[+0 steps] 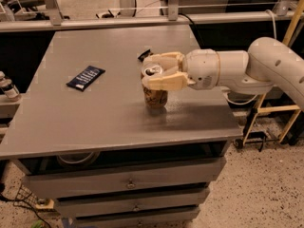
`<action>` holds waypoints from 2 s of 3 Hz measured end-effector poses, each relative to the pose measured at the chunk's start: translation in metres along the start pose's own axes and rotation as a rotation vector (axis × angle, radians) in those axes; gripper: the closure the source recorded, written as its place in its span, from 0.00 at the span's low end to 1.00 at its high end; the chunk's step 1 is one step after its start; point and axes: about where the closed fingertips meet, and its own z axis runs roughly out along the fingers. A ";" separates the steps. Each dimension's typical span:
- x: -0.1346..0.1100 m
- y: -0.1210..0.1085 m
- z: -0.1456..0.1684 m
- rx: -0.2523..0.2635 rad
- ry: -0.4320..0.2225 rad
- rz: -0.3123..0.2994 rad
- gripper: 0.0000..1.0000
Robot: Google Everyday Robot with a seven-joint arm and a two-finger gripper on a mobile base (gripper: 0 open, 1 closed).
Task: Place orange can upright
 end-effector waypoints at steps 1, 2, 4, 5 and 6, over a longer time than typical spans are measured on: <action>0.006 0.000 -0.002 0.011 -0.024 0.016 1.00; 0.014 0.003 -0.004 0.019 -0.045 0.041 1.00; 0.017 0.005 -0.003 0.016 -0.055 0.054 0.75; 0.015 0.006 0.001 0.009 -0.056 0.052 0.44; 0.014 0.006 0.003 0.005 -0.056 0.052 0.20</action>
Offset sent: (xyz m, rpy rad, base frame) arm -0.0025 -0.0122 -0.0196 0.0615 0.0551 -0.0346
